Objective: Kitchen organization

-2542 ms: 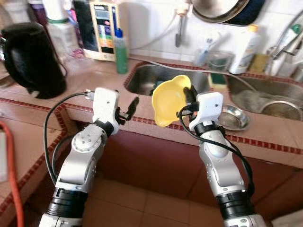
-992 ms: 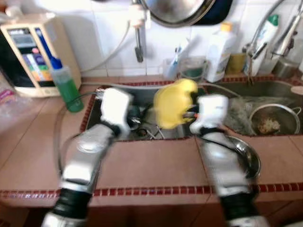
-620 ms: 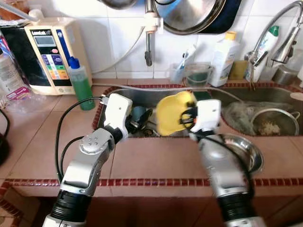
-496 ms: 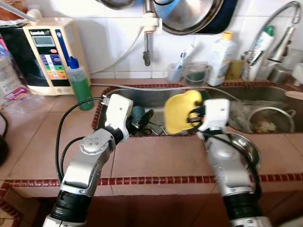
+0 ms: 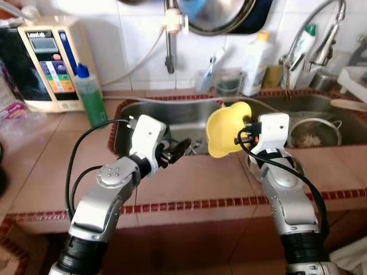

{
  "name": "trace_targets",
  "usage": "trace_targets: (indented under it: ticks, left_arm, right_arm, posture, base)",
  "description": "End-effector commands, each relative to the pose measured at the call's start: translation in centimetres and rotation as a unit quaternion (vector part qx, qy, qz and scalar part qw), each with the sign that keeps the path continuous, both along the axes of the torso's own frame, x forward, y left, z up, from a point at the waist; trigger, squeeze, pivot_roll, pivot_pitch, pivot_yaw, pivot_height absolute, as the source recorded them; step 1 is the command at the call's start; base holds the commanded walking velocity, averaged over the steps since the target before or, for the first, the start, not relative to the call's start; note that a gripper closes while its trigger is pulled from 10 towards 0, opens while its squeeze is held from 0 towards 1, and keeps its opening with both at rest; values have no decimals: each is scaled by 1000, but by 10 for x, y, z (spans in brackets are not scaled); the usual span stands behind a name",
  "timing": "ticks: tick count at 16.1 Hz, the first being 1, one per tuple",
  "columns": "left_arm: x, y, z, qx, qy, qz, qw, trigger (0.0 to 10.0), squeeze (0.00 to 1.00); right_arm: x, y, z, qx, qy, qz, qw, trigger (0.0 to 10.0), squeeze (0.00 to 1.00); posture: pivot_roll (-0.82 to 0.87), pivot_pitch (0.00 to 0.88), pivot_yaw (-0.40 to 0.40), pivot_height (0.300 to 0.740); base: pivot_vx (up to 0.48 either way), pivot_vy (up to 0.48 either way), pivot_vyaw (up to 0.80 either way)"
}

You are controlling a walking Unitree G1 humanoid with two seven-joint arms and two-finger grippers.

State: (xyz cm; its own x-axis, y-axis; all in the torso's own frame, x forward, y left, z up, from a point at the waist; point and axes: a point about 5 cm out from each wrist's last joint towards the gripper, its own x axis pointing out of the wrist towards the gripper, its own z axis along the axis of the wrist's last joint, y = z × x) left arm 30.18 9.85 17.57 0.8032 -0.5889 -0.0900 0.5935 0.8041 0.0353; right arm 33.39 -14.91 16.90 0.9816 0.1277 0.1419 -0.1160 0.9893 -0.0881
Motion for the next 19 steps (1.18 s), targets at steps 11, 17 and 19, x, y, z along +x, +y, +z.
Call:
trace_targets:
  ticks: [11,17,19]
  left_arm:
    - [-17,9,16,11,-30,-22,999,10000,0]
    - [-14,5,22,17,-61,-44,997,10000,0]
    - [-14,4,22,16,-62,-47,997,10000,0]
  right_arm:
    - [-5,22,2,8,-13,48,999,10000,0]
    - [-3,23,3,5,-18,51,999,10000,0]
    - [-3,24,4,5,-20,53,998,10000,0]
  posture:
    - [-86,112,77,740]
    - [-98,85,82,740]
    - [-102,79,82,740]
  base:
    - [0,0,0]
    - [91,0,0]
    - [270,0,0]
